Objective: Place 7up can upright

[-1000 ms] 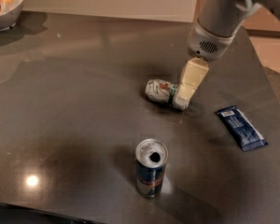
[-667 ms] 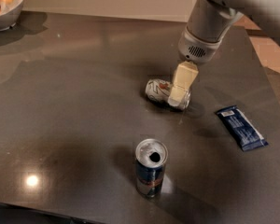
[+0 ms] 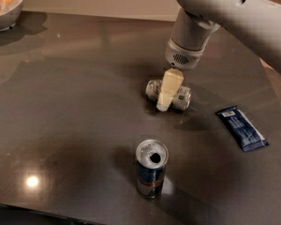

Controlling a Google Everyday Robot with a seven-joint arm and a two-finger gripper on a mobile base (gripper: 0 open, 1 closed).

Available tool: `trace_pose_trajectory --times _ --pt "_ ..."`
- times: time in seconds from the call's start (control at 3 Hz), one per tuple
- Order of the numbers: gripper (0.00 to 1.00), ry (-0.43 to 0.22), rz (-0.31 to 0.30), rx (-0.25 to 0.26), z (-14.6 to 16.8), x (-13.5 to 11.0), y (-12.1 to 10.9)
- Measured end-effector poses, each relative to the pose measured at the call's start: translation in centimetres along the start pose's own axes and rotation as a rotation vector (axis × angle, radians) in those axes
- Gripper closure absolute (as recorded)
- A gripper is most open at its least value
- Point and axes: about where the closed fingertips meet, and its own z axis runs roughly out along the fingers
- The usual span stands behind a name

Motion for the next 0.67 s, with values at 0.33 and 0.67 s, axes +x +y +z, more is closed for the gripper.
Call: trace_pose_trajectory --times 0.33,0.67 --pt "0.0 0.029 0.005 -0.008 1.11 -0.68 0.13" --pt "0.17 0.053 0.011 -0.017 1.79 -0.93 -0.18"
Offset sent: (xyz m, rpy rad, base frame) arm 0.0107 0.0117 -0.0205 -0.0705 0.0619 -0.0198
